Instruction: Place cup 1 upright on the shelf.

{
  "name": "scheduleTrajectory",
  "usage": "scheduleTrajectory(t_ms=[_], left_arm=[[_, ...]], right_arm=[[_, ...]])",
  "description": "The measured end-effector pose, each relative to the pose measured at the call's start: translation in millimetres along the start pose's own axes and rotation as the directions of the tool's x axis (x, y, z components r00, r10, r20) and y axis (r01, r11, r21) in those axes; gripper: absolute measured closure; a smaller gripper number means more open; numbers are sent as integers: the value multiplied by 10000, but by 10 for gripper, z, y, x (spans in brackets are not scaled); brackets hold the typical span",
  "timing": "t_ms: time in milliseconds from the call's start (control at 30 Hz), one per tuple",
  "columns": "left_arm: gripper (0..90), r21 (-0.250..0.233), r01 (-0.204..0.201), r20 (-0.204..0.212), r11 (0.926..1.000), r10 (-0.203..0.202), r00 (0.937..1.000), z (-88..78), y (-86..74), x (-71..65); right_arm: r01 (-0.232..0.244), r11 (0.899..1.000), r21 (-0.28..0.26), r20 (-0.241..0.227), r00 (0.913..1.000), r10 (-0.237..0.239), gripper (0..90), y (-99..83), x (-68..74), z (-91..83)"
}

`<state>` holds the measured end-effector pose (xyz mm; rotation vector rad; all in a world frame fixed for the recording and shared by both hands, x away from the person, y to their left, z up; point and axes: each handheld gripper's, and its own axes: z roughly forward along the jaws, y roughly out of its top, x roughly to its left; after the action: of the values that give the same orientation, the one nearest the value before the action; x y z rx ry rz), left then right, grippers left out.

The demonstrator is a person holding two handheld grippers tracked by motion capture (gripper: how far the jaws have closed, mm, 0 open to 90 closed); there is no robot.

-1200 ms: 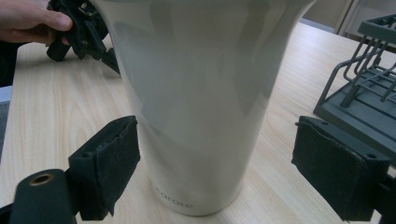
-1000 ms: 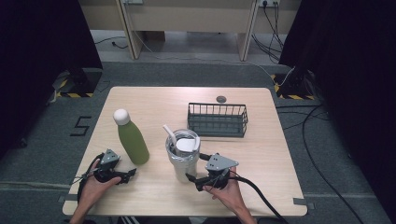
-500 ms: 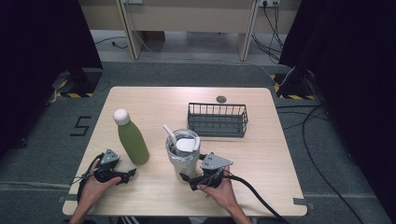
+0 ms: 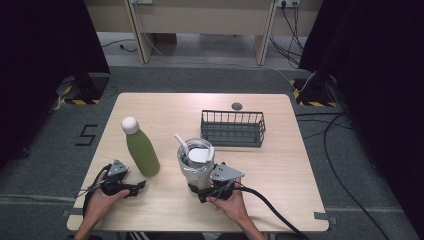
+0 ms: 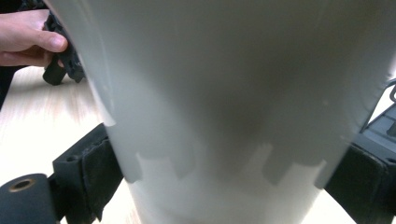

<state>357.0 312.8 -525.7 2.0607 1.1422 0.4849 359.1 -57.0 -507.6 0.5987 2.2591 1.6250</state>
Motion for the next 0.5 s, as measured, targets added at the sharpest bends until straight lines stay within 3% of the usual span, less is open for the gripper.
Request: scheduleTrajectory(t_ms=[500], left_arm=[[74,0,-5,3,10000,5,10000,0,0,0]], right_arm=[[-158,9980,-617,-57,9999,154,92,-45,-4,105]])
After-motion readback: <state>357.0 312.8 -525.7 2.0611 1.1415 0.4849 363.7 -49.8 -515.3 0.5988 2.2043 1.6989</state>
